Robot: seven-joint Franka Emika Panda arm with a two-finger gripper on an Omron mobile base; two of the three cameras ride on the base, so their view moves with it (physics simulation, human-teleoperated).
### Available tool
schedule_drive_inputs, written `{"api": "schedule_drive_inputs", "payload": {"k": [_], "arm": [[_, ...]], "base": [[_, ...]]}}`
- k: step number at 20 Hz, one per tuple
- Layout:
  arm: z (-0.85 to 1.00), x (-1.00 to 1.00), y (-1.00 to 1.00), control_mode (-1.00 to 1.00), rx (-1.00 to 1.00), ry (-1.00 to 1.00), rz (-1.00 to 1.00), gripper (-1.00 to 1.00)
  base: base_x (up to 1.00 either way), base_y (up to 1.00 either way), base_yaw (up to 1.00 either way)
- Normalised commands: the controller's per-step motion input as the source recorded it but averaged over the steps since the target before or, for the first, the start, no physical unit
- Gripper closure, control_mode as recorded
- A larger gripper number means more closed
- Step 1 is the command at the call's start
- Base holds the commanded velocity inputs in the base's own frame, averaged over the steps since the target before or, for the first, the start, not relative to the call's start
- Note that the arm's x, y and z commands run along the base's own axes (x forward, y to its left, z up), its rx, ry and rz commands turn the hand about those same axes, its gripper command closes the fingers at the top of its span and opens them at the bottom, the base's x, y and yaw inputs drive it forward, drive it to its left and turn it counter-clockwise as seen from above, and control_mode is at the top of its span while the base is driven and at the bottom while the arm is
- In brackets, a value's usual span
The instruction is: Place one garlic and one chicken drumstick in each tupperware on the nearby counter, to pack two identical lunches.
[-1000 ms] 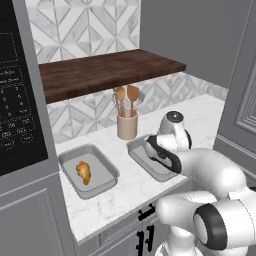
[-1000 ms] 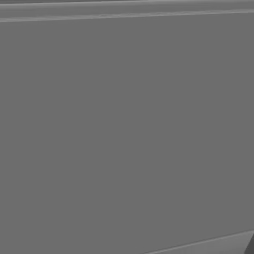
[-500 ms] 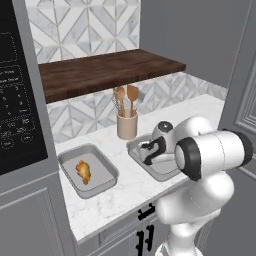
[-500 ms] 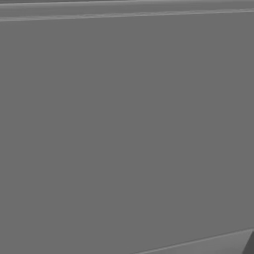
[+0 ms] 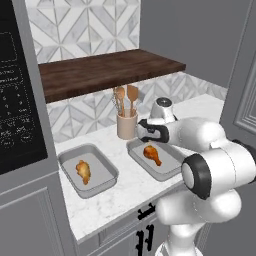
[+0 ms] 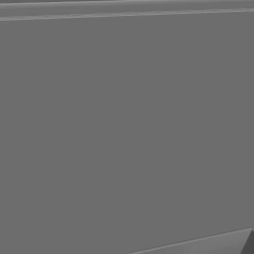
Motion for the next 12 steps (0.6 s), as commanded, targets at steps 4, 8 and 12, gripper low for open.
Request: {"api": "schedule_drive_inputs", "payload": {"k": [4,8,12], "arm": [[1.00,-0.97,0.18,-1.00,0.03,0.18,0.00,-1.00],[0.47,-1.00,0.22,-1.00,0.00,0.04,0.01,-1.00],[0.00,-0.50,0.16,1.00,-0.03,-0.01,0.04,-1.00]], "base": [[0.00,0.00,0.00],[0.00,0.00,0.00],[-0.50,0.22,0.04]]}}
